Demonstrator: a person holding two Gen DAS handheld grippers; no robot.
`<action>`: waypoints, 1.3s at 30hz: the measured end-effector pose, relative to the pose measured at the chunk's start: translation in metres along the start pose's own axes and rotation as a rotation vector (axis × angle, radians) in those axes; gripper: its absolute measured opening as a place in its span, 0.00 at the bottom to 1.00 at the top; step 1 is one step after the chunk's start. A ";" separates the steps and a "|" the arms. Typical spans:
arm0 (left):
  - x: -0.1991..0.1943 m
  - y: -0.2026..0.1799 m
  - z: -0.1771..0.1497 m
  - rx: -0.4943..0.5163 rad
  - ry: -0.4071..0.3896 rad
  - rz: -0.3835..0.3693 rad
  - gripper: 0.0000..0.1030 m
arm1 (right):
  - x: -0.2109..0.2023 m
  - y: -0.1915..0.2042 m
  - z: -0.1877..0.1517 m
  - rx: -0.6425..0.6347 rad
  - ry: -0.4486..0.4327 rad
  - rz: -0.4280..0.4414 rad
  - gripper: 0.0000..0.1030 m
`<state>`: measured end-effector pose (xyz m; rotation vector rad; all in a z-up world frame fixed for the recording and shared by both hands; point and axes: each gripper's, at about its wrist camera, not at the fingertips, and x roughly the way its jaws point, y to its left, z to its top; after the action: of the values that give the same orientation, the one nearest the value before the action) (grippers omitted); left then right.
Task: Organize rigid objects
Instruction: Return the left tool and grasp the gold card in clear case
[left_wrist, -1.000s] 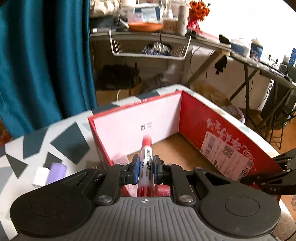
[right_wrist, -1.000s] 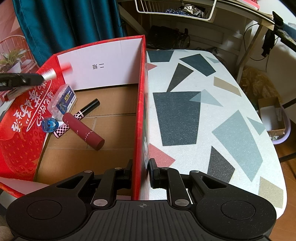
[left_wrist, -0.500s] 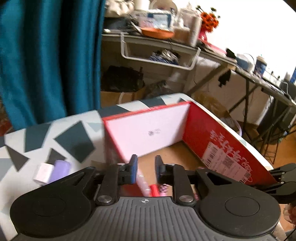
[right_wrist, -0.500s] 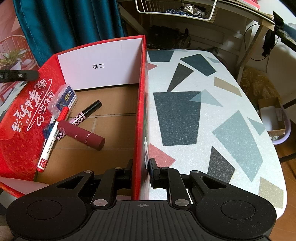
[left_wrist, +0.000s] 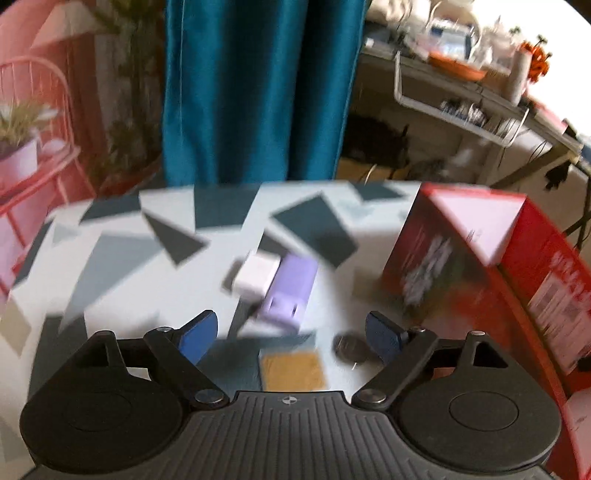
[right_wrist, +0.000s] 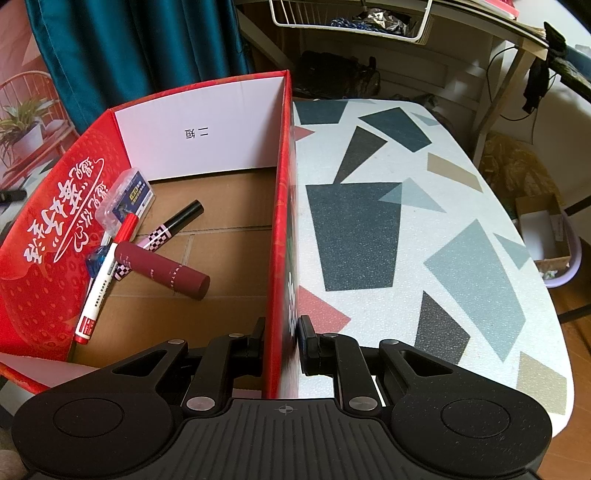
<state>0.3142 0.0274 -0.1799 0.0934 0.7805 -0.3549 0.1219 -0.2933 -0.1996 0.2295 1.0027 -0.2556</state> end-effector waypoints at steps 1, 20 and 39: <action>0.005 -0.001 -0.003 0.001 0.014 0.005 0.87 | 0.000 0.000 0.000 0.000 0.000 0.000 0.15; 0.056 -0.013 -0.037 0.032 0.088 0.108 0.72 | 0.000 0.001 0.001 -0.011 0.006 -0.001 0.16; 0.030 -0.019 -0.052 0.056 0.067 0.026 0.57 | 0.000 0.001 0.000 -0.009 0.007 -0.003 0.15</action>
<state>0.2922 0.0122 -0.2374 0.1689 0.8349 -0.3508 0.1228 -0.2925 -0.1997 0.2210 1.0105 -0.2534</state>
